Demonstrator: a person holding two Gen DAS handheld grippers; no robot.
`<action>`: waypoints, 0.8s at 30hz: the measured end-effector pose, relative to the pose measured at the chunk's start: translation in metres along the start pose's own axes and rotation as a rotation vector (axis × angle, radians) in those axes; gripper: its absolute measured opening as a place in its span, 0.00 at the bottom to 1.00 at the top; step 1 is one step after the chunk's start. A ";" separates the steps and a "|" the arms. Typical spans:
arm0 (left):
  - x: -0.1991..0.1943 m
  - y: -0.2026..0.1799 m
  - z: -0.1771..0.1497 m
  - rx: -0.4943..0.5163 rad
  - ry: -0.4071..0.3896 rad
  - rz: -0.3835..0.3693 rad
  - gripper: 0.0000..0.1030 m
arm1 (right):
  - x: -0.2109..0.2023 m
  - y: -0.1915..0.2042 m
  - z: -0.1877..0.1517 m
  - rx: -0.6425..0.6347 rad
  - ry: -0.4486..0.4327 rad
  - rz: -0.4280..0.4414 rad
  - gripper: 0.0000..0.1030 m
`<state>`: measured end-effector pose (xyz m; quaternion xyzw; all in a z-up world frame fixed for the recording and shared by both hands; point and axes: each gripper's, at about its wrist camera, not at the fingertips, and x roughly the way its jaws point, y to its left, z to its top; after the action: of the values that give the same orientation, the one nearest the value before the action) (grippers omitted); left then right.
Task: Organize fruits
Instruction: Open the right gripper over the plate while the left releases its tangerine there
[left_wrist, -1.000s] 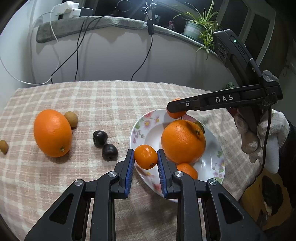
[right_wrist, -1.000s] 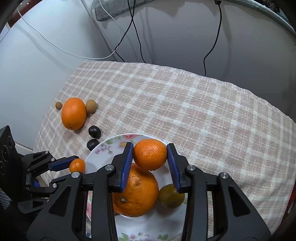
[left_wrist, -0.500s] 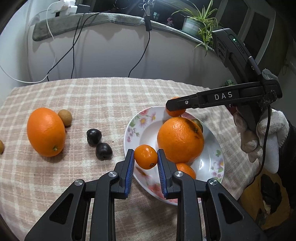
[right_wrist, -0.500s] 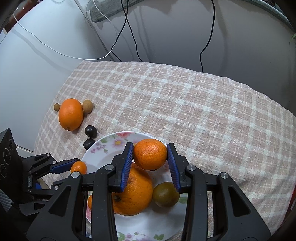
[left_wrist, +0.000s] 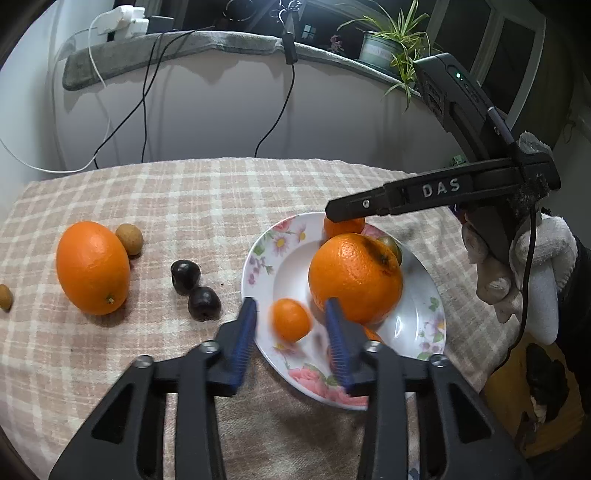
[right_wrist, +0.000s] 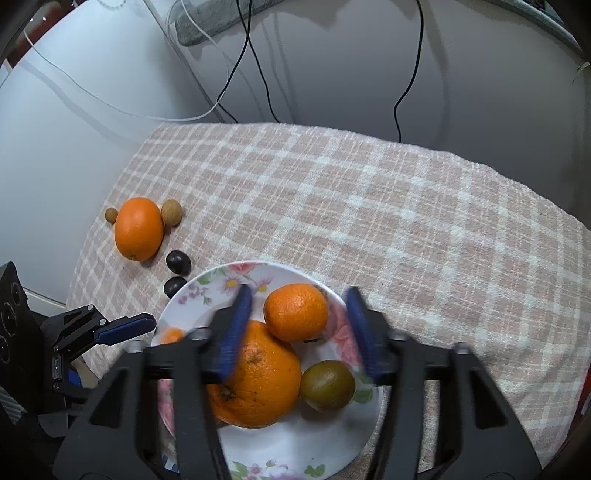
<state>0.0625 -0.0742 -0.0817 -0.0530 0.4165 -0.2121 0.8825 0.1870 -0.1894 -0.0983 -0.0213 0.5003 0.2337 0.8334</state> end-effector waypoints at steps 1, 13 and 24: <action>0.000 -0.001 0.000 0.004 0.000 0.000 0.41 | -0.002 0.000 0.000 0.000 -0.007 0.000 0.63; -0.002 -0.003 -0.003 0.016 -0.017 0.036 0.72 | -0.009 0.004 0.001 -0.007 -0.024 0.019 0.71; -0.010 0.008 -0.003 -0.021 -0.038 0.070 0.72 | -0.013 0.013 0.004 -0.022 -0.052 0.018 0.71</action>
<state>0.0569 -0.0626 -0.0783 -0.0515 0.4035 -0.1756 0.8965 0.1804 -0.1819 -0.0826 -0.0197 0.4761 0.2470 0.8438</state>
